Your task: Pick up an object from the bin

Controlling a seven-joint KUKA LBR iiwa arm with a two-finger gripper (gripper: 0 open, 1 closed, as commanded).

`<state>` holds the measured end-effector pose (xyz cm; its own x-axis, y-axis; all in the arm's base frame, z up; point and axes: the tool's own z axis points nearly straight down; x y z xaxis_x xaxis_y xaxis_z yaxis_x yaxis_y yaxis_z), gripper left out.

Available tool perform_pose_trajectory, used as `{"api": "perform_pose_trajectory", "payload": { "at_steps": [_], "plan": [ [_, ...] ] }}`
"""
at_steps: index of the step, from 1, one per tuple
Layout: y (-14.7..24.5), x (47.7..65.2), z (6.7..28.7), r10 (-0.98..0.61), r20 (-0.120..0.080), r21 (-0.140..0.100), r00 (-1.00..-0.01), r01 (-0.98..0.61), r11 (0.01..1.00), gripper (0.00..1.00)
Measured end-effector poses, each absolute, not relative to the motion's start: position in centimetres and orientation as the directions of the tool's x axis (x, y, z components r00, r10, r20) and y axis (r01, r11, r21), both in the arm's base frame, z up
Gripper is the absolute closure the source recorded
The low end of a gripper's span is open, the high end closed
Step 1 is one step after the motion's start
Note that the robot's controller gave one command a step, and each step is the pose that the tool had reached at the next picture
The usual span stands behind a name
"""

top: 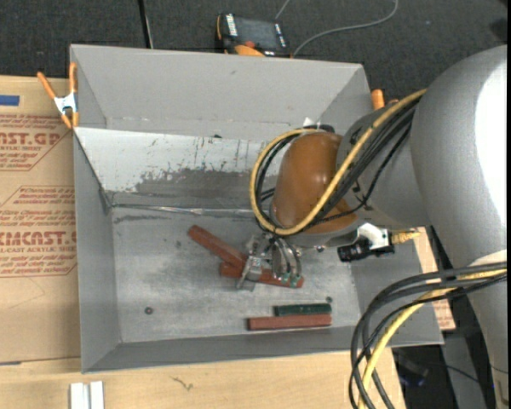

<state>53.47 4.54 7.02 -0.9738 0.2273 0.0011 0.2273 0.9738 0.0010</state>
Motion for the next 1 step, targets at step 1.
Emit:
{"api": "perform_pose_trajectory", "payload": {
  "at_steps": [1],
  "plan": [
    [7.75, 52.37, 20.42, 0.177, -0.007, 0.004, -0.984, 0.177, 0.984, 1.0]
  ]
}}
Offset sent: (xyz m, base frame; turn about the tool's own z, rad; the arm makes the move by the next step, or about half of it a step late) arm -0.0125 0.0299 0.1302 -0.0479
